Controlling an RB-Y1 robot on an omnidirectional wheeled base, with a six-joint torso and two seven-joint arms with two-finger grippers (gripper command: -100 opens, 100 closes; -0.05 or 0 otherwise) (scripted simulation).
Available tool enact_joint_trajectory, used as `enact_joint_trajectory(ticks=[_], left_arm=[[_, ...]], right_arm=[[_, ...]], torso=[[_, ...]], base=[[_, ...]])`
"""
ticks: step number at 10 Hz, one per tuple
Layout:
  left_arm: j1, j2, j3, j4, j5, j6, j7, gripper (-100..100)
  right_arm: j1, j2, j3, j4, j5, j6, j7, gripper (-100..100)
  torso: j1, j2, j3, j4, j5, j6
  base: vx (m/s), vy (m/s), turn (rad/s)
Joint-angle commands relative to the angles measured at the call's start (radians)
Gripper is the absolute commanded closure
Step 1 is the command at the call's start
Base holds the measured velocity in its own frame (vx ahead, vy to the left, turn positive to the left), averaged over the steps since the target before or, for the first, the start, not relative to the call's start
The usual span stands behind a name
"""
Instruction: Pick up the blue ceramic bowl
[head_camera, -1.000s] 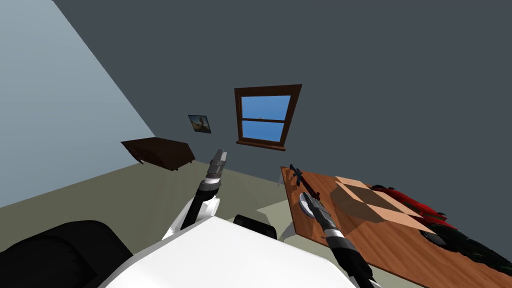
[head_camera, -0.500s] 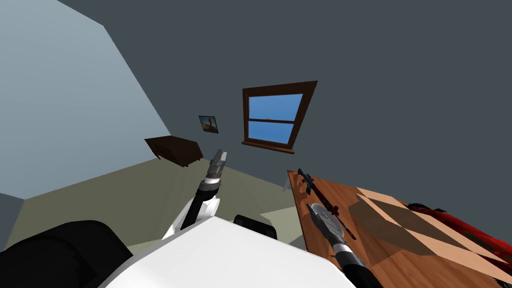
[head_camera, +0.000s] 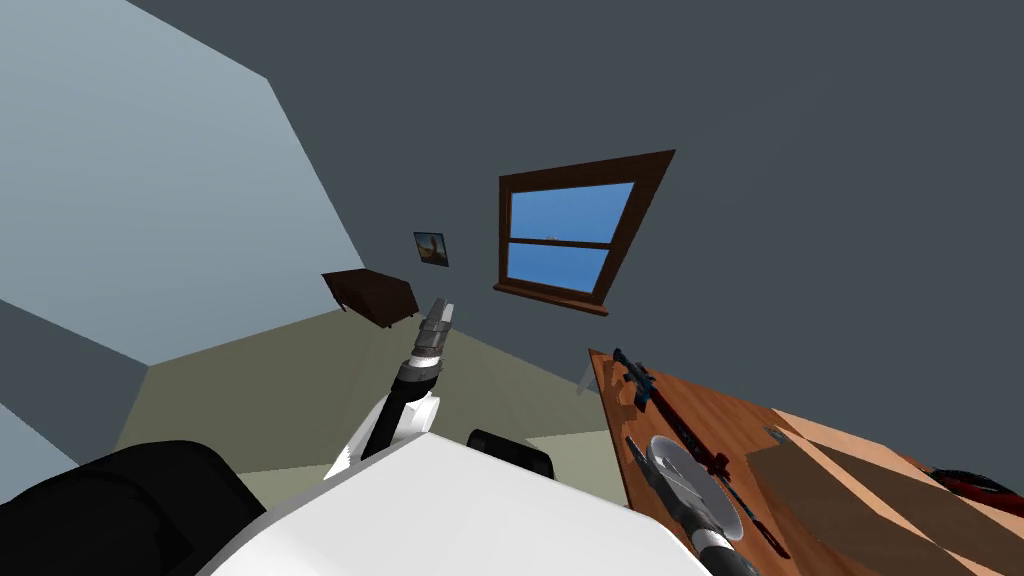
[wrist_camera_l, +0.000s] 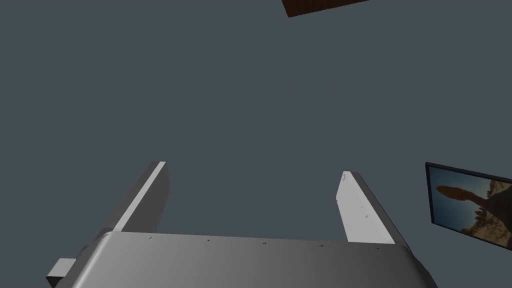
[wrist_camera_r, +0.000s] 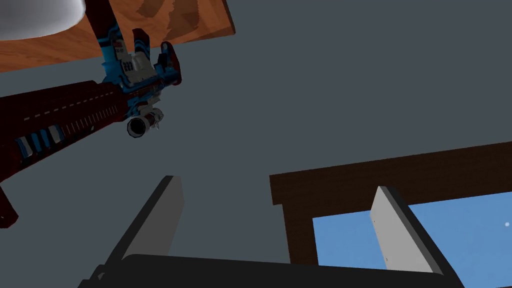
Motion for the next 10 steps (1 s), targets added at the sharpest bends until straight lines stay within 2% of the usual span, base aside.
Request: enact_joint_trajectory(ticks=[1, 2, 4, 6, 7, 8, 10], left_arm=[[0.0, 0.0, 0.0, 0.0, 0.0, 0.0, 0.0, 0], [0.0, 0.0, 0.0, 0.0, 0.0, 0.0, 0.0, 0], [0.0, 0.0, 0.0, 0.0, 0.0, 0.0, 0.0, 0], [0.0, 0.0, 0.0, 0.0, 0.0, 0.0, 0.0, 0], [0.0, 0.0, 0.0, 0.0, 0.0, 0.0, 0.0, 0], [0.0, 0.0, 0.0, 0.0, 0.0, 0.0, 0.0, 0], [0.0, 0.0, 0.0, 0.0, 0.0, 0.0, 0.0, 0]], right_arm=[[0.012, -0.016, -0.004, 0.05, 0.022, -0.014, 0.019, -100], [0.012, -0.016, -0.004, 0.092, 0.022, -0.014, 0.019, -100], [0.012, -0.016, -0.004, 0.092, 0.022, -0.014, 0.019, -100], [0.018, -0.032, -0.006, 0.158, 0.039, -0.018, 0.032, -100], [0.018, -0.032, -0.006, 0.158, 0.039, -0.018, 0.032, -100], [0.023, -0.048, -0.007, 0.189, 0.055, -0.024, 0.044, -100], [0.023, -0.048, -0.007, 0.225, 0.055, -0.024, 0.044, -100]], torso=[[0.0, 0.0, 0.0, 0.0, 0.0, 0.0], [0.002, 0.0, 0.0, 0.0, 0.0, -0.001], [0.0, 0.002, 0.001, 0.0, 0.0, 0.0], [-0.001, 0.003, 0.002, 0.001, 0.0, -0.001], [-0.001, 0.001, 0.001, 0.0, 0.0, 0.0], [-0.001, 0.002, 0.001, 0.001, 0.0, 0.0], [0.0, 0.001, 0.0, 0.0, 0.0, 0.0]], base=[[0.082, 0.065, 0.217], [0.078, 0.055, 0.084], [0.014, 0.009, -0.017], [0.055, 0.021, 0.161], [0.038, 0.017, -0.026], [0.073, 0.047, 0.143], [0.048, 0.015, 0.065]])
